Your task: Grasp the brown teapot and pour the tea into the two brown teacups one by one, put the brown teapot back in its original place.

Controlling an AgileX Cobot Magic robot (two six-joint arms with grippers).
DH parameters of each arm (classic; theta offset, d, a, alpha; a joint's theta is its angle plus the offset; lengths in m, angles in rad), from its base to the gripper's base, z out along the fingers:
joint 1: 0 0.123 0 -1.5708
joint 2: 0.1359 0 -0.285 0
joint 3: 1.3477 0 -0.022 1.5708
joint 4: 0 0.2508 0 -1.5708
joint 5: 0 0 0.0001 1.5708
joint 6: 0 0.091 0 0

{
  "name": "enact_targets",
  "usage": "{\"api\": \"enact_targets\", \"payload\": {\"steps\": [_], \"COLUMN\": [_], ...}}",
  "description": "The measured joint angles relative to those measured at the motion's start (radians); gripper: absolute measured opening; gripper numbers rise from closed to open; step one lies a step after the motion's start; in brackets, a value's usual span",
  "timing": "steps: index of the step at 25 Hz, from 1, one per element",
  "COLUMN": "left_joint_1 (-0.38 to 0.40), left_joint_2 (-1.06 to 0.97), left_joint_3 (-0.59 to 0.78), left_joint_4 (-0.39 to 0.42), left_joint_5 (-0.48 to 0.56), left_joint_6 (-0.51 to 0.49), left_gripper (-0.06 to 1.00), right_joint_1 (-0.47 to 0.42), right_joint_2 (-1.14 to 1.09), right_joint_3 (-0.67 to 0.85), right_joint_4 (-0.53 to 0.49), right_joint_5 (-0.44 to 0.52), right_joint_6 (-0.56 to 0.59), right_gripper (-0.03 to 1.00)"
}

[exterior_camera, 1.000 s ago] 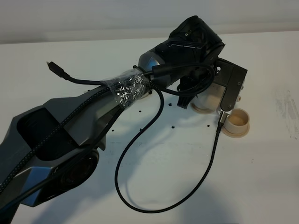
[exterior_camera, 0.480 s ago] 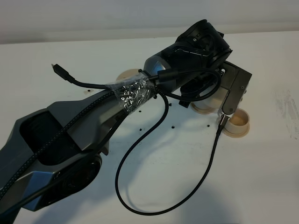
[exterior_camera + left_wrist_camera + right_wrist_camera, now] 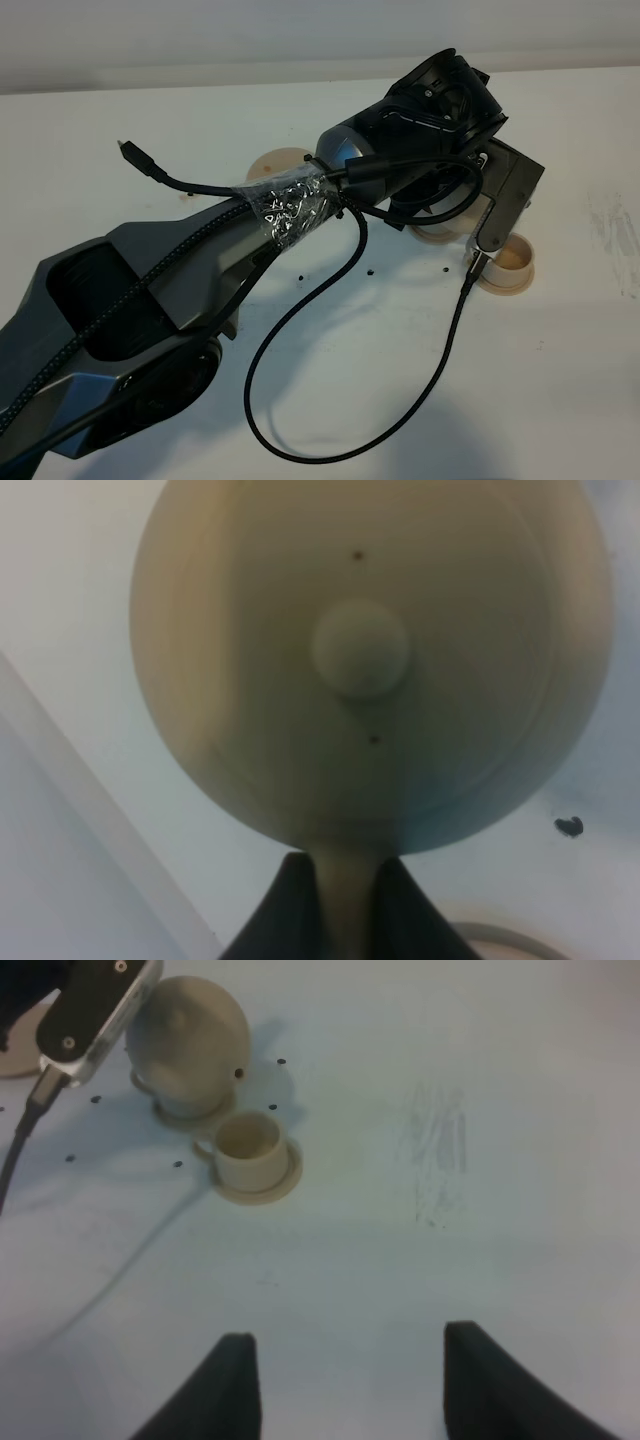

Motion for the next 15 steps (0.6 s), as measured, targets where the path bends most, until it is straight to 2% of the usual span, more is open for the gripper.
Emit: {"api": "enact_targets", "payload": {"steps": [7,15], "left_joint_1": [-0.008,-0.008], "left_joint_2": [0.002,0.007], "left_joint_3": [0.0,0.0], "left_joint_4": [0.042,0.047], "left_joint_5": [0.0,0.0], "left_joint_6": [0.006,0.017], "left_gripper": [0.08,0.08], "right_joint_1": [0.0,0.0], "right_joint_2": [0.0,0.0], "right_joint_3": [0.0,0.0], "right_joint_4": [0.0,0.0], "right_joint_5": [0.0,0.0], "right_joint_6": [0.0,0.0], "right_gripper": [0.41,0.41]}}
